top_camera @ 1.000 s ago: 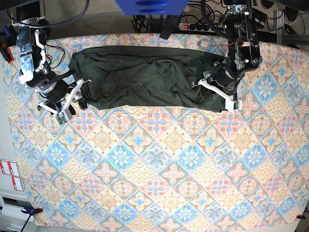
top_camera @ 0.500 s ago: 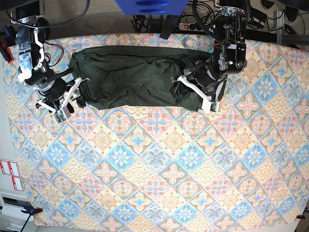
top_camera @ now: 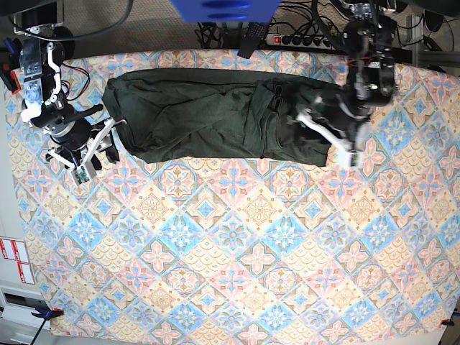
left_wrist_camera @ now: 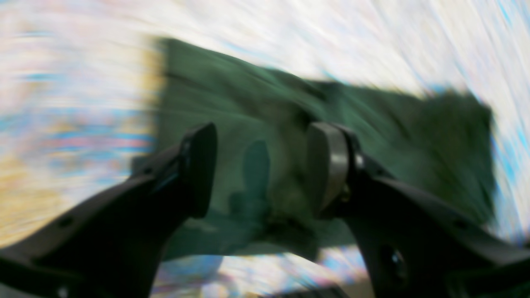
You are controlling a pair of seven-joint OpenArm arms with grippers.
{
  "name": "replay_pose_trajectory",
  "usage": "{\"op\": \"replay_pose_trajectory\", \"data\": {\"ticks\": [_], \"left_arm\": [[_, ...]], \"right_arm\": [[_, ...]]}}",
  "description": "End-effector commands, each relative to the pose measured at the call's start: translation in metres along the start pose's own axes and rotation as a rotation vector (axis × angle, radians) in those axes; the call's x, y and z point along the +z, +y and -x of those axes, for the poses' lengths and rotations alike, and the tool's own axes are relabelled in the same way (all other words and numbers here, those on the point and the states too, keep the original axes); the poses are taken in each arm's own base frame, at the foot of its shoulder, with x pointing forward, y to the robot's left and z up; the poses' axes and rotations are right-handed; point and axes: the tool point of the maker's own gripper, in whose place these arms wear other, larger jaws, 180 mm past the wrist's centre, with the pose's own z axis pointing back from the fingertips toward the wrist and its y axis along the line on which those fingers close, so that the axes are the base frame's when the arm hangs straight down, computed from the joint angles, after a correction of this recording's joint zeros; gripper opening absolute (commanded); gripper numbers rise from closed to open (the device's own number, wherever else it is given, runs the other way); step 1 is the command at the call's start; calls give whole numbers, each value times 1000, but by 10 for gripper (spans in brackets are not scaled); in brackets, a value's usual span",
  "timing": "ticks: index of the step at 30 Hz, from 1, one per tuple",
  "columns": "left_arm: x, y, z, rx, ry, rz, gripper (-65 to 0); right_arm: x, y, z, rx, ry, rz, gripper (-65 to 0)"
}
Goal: Fold the T-shirt properly
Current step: 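Release the left gripper and reposition the right gripper at the shirt end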
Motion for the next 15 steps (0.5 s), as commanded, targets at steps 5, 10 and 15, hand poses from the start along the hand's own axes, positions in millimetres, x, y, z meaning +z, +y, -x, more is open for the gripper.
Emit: {"op": "replay_pose_trajectory", "data": {"ticks": [5, 10, 15], "left_arm": [[16, 48, -24, 61, -86, -115, -299], [20, 57, -26, 73, -95, -135, -299], [20, 57, -21, 73, -83, -136, -299]], "right_arm": [[-5, -17, 31, -34, 130, 24, -390], [-9, -18, 53, -65, 187, 19, -321], [-18, -13, 68, -119, 220, 7, -302]]}}
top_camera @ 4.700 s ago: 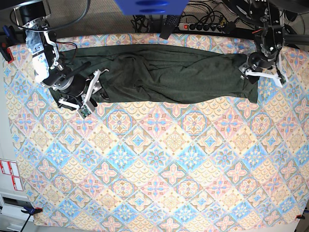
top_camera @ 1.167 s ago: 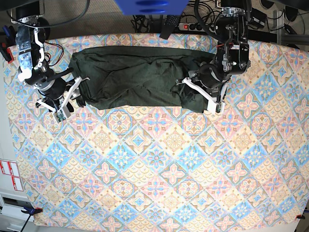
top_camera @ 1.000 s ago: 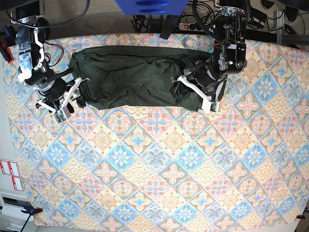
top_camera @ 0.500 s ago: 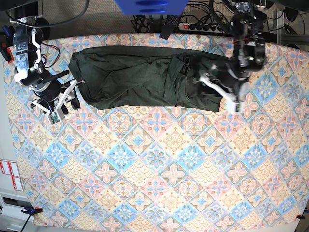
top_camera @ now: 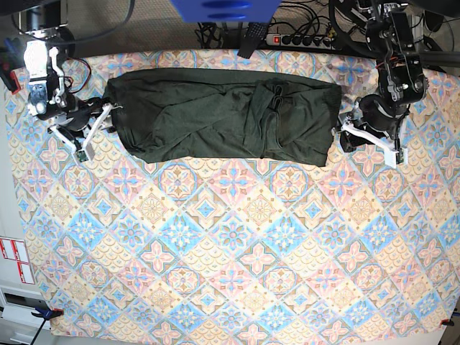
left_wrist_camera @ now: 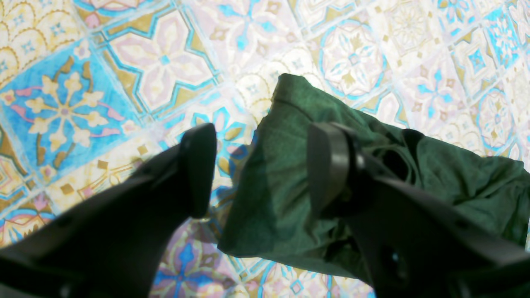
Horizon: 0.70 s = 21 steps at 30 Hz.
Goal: Fold the T-shirt properly
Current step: 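Release the left gripper and reposition the right gripper at the shirt end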
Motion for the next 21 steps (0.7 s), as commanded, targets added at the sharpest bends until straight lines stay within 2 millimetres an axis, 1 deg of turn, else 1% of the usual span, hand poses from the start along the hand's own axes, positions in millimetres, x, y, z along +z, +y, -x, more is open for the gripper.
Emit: {"op": "replay_pose_trajectory", "data": {"ticks": [1, 11, 15, 19, 21], "left_arm": [[3, -3, -9, -14, -30, 11, -299], [3, -3, -8, -13, -29, 12, -299], [3, -2, -8, -13, -27, 10, -299], [3, -3, -8, -13, -27, 13, -299], [3, -3, -8, -13, -27, 13, -299]], "right_arm": [[4, -6, -11, 6, -33, 9, -302], [-13, 10, 8, -68, 3, -32, -302], [-16, 17, 4, -84, -7, -46, -302], [-20, 29, 6, -100, -8, -71, -302], [-21, 43, 6, -70, -12, -122, -302]]}}
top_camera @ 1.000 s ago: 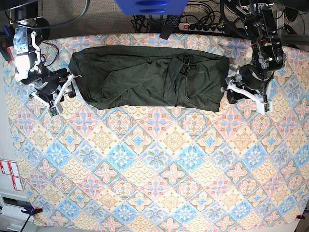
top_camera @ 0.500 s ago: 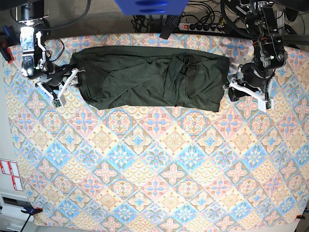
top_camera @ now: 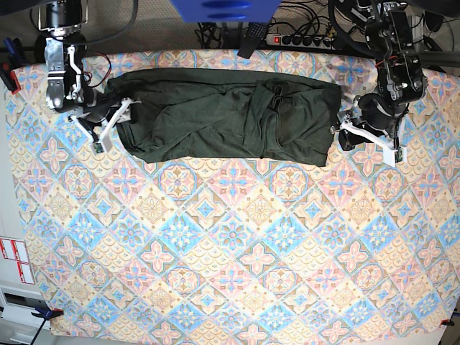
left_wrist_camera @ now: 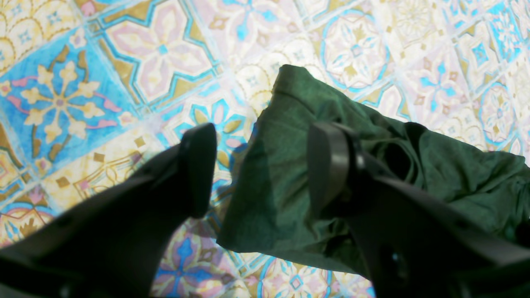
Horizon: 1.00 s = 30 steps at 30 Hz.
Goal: Fold the T-shirt properly
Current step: 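Release the left gripper and reposition the right gripper at the shirt end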
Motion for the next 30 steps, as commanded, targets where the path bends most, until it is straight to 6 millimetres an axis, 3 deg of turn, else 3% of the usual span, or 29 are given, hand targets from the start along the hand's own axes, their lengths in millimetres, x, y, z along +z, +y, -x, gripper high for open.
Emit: {"op": "replay_pose_trajectory", "data": {"ticks": [1, 8, 14, 17, 21, 25, 30], "left_arm": [[3, -2, -10, -15, -34, 8, -299], [3, -2, -10, -15, -34, 8, -299], [3, 0, -6, -14, -24, 5, -299], [4, 0, -5, -14, -22, 5, -299], [4, 0, -5, -14, -22, 5, -299], [4, 0, -5, -14, -22, 5, -299], [2, -5, -5, -21, -20, 16, -299]], "right_arm": [[3, 5, -10, 33, -32, -31, -303], [-1, 34, -6, 110, -37, -147, -303], [1, 35, -14, 108, -66, -144, -303], [12, 17, -27, 92, -111, -94, -304], [26, -20, -30, 20, -144, -10, -304], [32, -34, -31, -9, -159, 23, -302], [19, -38, -1, -56, -67, 2, -263]]}}
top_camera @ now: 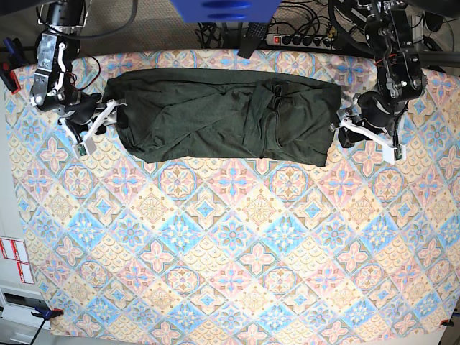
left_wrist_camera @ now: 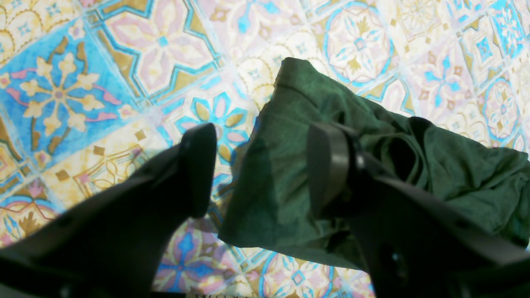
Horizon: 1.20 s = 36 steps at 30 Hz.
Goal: Fold the T-shirt properly
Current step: 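Release the left gripper and reposition the right gripper at the shirt end, then fold the shirt end with the right gripper toward the left gripper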
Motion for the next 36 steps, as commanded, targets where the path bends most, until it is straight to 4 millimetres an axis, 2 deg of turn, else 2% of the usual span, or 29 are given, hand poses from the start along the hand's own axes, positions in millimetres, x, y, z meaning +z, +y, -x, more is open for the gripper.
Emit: {"op": "replay_pose_trajectory", "data": {"ticks": [1, 3, 5, 7, 9, 18, 22, 25, 36], "left_arm": [[2, -6, -10, -20, -31, 18, -299], [2, -7, -9, -21, -30, 20, -299], [2, -7, -9, -21, -30, 20, -299], [2, -6, -8, -21, -27, 19, -299], [2, -6, -8, -21, -27, 19, -299], [2, -7, -10, -21, -31, 20, -299], [2, -7, -10, -22, -31, 19, -299], [2, -7, -10, -22, -31, 19, -299], [2, -7, -10, -22, -31, 19, -299]], "right_arm": [[3, -4, -1, 19, -5, -9, -250], [-2, -3, 3, 24, 11, -36, -235], [-7, -4, -6, 31, -5, -52, -233], [-10, -6, -6, 28, -1, -66, -233], [-12, -6, 1, 22, 18, -78, -233], [-14, 3, 7, 20, 36, -104, -234], [-20, 34, -1, -34, -4, -215, -234], [-23, 49, -2, -32, -10, -265, -234], [-34, 84, 0, -28, 1, -337, -250]]}}
